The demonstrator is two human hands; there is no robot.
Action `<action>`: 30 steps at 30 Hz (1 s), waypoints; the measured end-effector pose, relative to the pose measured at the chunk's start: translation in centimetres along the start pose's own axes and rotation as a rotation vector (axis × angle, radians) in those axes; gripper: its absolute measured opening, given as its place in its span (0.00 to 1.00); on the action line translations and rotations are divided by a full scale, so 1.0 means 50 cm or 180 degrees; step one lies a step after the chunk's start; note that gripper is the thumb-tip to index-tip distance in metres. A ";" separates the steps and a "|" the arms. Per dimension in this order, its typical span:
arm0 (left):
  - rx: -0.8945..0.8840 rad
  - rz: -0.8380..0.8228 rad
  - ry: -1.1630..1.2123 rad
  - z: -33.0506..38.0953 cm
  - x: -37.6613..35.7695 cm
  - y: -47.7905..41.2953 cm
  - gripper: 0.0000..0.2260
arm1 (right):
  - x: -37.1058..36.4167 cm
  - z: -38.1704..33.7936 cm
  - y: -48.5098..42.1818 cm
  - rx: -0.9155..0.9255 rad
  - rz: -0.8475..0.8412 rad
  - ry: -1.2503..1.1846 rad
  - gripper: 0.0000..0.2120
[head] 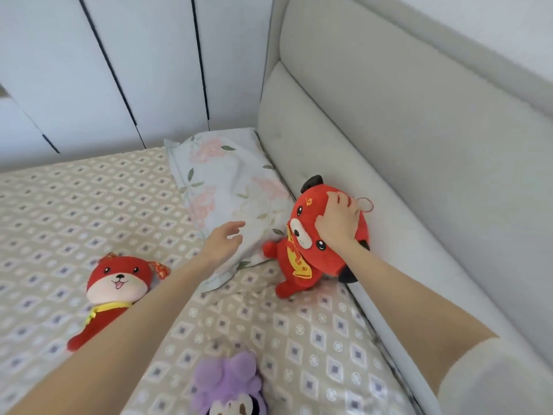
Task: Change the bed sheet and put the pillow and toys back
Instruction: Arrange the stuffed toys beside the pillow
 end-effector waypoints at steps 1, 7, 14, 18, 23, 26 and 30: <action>0.0010 0.0029 0.0036 -0.009 0.010 0.008 0.18 | 0.002 -0.018 0.012 0.0164 0.0114 0.0047 0.25; 0.0333 0.0327 0.0375 -0.152 0.111 0.100 0.18 | -0.064 -0.166 0.112 0.1000 0.0086 -0.0257 0.19; 0.1031 0.1486 0.0938 -0.424 0.269 0.275 0.17 | -0.270 -0.338 0.209 0.1511 -0.0841 -0.0323 0.17; 0.1308 0.1792 0.1170 -0.549 0.301 0.336 0.19 | -0.384 -0.400 0.234 0.1552 -0.1374 -0.0434 0.15; 0.1537 0.1822 0.1427 -0.672 0.291 0.339 0.22 | -0.552 -0.447 0.281 0.1764 -0.2292 -0.0217 0.16; 0.1470 0.1808 0.1198 -0.702 0.292 0.306 0.25 | -0.644 -0.445 0.300 0.1776 -0.2648 -0.0027 0.14; 0.1330 0.1922 0.1118 -0.742 0.313 0.253 0.31 | -0.730 -0.451 0.308 0.1888 -0.2829 0.0248 0.16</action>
Point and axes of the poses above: each hand's wrist, its own y-axis away from the middle knuckle, its own x-axis out of the back of the hand, z = x × y, the point moved 8 cm from there along -y, towards the middle knuckle, and after that the axes turned 14 degrees about -z, right-handed, at the moved point
